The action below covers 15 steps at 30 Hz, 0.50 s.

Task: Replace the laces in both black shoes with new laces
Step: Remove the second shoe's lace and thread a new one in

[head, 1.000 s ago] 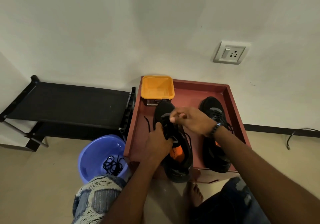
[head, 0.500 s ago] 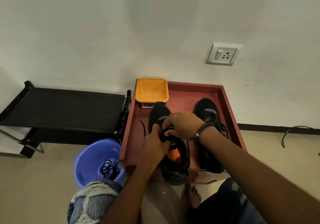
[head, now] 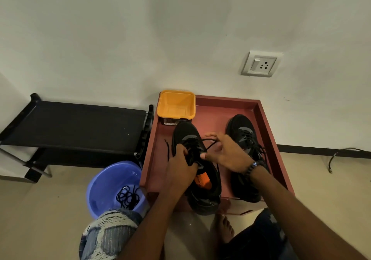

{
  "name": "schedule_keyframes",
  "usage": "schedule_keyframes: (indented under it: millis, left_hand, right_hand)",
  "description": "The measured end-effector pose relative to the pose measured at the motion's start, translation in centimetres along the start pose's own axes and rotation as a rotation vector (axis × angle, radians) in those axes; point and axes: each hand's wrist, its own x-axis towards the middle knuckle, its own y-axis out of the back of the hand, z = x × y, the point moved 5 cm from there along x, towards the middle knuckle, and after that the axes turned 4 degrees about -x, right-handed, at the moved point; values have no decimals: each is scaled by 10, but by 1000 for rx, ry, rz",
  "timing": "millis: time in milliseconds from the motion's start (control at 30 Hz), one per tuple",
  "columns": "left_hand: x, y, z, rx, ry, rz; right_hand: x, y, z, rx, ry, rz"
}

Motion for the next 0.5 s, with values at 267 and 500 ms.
schedule_keyframes:
  millis: [267,500]
  left_hand:
    - [-2,26,-5,-63,22,-192]
    - [-8,79,-39,354,103,181]
  right_hand:
    - [-4,-23,16,-188,-127,120]
    - [-6,-23,23,-117,-126,56]
